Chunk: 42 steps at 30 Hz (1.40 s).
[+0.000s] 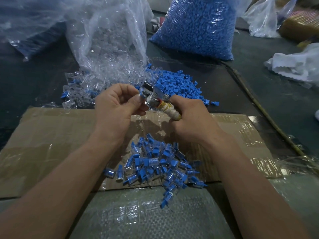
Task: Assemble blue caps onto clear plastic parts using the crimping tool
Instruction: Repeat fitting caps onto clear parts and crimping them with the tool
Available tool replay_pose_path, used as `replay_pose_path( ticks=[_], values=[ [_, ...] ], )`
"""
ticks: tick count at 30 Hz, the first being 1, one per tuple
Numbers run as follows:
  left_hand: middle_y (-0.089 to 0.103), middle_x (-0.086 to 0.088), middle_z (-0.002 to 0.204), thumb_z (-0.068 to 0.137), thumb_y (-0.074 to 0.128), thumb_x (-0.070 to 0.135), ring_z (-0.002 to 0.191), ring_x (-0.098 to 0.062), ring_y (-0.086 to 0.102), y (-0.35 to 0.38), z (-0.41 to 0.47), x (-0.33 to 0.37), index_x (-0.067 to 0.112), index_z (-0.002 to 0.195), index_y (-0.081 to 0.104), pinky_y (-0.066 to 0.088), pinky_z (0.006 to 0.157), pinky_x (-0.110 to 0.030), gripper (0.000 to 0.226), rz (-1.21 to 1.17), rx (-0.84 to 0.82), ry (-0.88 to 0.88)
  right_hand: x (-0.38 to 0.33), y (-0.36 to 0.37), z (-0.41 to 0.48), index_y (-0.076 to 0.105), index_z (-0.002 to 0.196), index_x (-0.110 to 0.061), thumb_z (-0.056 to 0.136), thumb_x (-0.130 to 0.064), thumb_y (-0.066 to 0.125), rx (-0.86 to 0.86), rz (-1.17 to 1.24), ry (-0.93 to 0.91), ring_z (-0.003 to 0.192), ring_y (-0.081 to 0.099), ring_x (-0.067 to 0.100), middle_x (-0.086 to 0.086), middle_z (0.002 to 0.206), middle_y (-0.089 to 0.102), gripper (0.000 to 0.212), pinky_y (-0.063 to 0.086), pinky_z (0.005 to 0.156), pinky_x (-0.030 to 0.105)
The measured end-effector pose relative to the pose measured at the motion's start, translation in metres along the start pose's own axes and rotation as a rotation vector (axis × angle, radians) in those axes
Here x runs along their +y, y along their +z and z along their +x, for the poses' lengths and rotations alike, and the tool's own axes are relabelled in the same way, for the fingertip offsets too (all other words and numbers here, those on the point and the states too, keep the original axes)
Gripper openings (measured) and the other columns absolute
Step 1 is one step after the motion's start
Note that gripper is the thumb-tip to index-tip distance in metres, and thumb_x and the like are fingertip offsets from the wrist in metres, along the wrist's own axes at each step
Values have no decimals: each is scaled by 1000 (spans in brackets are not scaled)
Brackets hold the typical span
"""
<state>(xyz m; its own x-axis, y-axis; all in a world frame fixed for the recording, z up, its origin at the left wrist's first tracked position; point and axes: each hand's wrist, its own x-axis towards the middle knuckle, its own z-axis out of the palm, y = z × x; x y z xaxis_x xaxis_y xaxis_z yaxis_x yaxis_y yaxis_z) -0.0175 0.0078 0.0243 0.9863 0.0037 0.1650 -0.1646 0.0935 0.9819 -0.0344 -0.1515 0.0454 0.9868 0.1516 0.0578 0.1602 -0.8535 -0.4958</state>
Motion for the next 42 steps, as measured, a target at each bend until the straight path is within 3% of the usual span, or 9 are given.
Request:
replay_pose_path(
  ticks=[9, 14, 18, 23, 26, 30, 35, 39, 42],
  values=[
    [66, 7, 61, 81, 60, -1, 58, -8, 63, 0, -1, -1, 15, 75, 58, 52, 56, -16, 17, -7, 12, 9, 0, 3, 0, 34, 65, -30, 74, -12, 61, 30, -30, -15, 60, 40, 2, -14, 63, 42, 34, 25, 51, 22],
    [66, 4, 63, 81, 59, -3, 59, -9, 64, -1, 2, -2, 13, 76, 59, 51, 57, -17, 17, -20, 21, -27, 7, 6, 2, 44, 82, -23, 74, -13, 61, 52, -66, -29, 65, 38, 5, -15, 71, 41, 21, 27, 56, 18],
    [67, 2, 66, 81, 59, -2, 61, -10, 64, -11, 8, 2, 15, 77, 61, 51, 57, -17, 17, -73, 60, -71, 18, 2, 6, 50, 95, -21, 78, -21, 64, 57, -136, -10, 77, 43, 11, -7, 84, 47, 21, 30, 62, 27],
    [66, 3, 59, 61, 67, 16, 50, -4, 56, -16, 6, 13, 17, 67, 70, 44, 44, -14, 7, 19, -170, -173, 23, -3, 6, 58, 99, -20, 71, -34, 74, -20, -166, 84, 84, 49, 14, -5, 91, 55, 35, 43, 71, 33],
    [67, 0, 61, 55, 68, 21, 46, -7, 53, -12, 0, 16, 17, 68, 71, 41, 48, -21, 14, 102, -357, -247, 22, -5, 6, 57, 94, -24, 67, -38, 77, -74, -126, 132, 80, 50, 10, -11, 84, 53, 37, 39, 67, 30],
    [67, -2, 58, 55, 70, 20, 39, -3, 48, -8, -2, 19, 18, 62, 71, 37, 37, -13, 8, 142, -506, -279, 21, -8, 4, 58, 100, -27, 63, -41, 79, -124, -99, 160, 83, 51, 9, -13, 86, 55, 44, 38, 68, 28],
    [67, -2, 59, 52, 73, 27, 47, -5, 54, -9, -2, 18, 16, 65, 73, 43, 45, -13, 17, 269, -682, -234, 19, -10, 2, 56, 106, -28, 60, -43, 80, -178, -79, 150, 84, 50, 6, -16, 89, 52, 54, 39, 68, 24],
    [65, 2, 56, 53, 74, 27, 49, -1, 52, -7, -3, 16, 15, 66, 73, 42, 48, -11, 18, 345, -692, -208, 20, -11, 1, 49, 126, -23, 58, -47, 79, -213, -118, 134, 96, 43, 8, -14, 104, 44, 78, 34, 78, 26],
    [63, 3, 55, 55, 70, 30, 48, 0, 51, -8, -3, 15, 15, 65, 72, 41, 46, -10, 19, 300, -614, -224, 21, -13, -1, 48, 127, -25, 58, -51, 77, -251, -121, 133, 96, 42, 7, -15, 104, 41, 79, 32, 77, 26]
  ],
)
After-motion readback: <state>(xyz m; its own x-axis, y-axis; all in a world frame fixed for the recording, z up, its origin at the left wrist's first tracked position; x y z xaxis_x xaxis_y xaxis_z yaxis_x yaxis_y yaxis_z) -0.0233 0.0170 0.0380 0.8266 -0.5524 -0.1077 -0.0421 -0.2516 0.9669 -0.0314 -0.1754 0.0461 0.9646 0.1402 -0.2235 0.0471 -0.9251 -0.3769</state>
